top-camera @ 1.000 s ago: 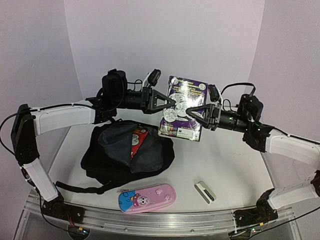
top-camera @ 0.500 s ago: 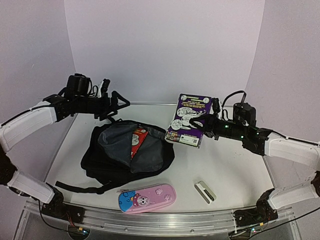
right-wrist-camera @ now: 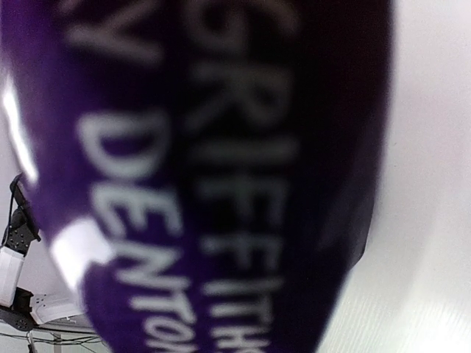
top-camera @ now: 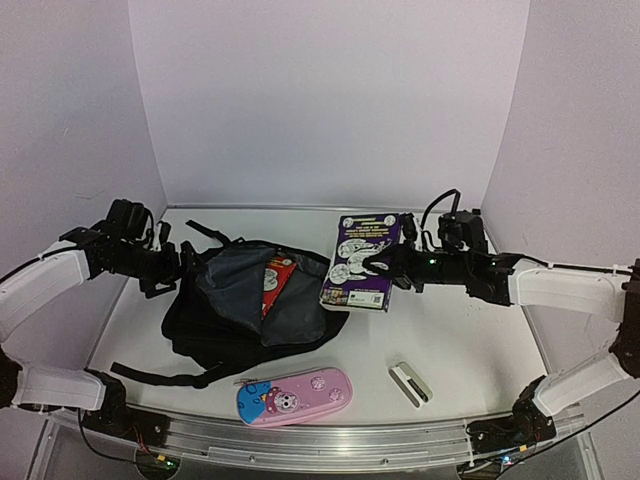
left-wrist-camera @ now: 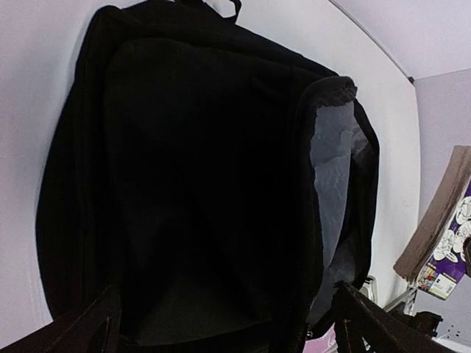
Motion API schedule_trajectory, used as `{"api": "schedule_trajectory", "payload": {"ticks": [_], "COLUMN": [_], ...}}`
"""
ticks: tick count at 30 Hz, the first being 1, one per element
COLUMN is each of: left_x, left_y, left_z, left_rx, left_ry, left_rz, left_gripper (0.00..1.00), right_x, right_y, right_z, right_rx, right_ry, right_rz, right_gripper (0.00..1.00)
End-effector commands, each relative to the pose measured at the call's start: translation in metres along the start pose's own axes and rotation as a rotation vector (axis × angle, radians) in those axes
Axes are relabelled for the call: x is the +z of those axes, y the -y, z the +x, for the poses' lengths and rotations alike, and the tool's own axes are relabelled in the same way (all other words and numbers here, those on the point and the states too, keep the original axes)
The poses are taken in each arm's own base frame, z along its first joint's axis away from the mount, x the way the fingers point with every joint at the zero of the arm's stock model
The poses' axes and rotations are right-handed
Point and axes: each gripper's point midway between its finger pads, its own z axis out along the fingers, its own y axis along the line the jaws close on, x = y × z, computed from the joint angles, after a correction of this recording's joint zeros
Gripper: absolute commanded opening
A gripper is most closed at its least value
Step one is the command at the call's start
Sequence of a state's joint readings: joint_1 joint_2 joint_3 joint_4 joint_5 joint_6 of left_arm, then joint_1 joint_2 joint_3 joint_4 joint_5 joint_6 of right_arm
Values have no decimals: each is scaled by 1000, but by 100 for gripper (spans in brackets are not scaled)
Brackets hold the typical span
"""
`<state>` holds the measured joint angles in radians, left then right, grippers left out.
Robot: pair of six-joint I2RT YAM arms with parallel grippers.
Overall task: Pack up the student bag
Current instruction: Place the book in the student bag.
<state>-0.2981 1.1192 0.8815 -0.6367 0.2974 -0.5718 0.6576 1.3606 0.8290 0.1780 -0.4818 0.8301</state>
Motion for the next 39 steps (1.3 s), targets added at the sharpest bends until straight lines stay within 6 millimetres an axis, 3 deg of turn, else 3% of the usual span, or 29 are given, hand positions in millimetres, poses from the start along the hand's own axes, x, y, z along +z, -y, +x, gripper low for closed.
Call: {"api": "schedule_trajectory", "payload": {"ticks": [1, 3, 6, 10, 13, 20, 26, 33, 39], "left_x": [0, 2, 3, 4, -9, -63, -73, -75, -78], "left_y": [21, 28, 40, 54, 72, 127, 142, 148, 155], "left_z": [5, 6, 3, -3, -16, -41, -45, -50, -56], "left_rx": [-44, -47, -52, -42, 9, 204, 258, 266, 276], "left_ry": [12, 18, 27, 21, 64, 159, 149, 160, 174], "left_rz": [158, 217, 297, 365, 422, 596, 645, 668, 696], "left_gripper": [99, 91, 69, 23, 1, 0, 0, 0, 0], "right_x": [8, 17, 30, 44, 51, 70, 106, 151, 176], "right_y": [-55, -55, -55, -57, -61, -80, -92, -79, -57], "right_z": [-19, -15, -12, -14, -19, -30, -27, -2, 41], "right_rx": [-54, -34, 9, 57, 101, 161, 162, 190, 220], "right_ry": [34, 19, 9, 26, 58, 121, 126, 66, -23], "right_rz": [-144, -137, -125, -120, -139, -256, -332, -345, -300], "right_gripper": [0, 0, 0, 0, 0, 0, 0, 0, 0]}}
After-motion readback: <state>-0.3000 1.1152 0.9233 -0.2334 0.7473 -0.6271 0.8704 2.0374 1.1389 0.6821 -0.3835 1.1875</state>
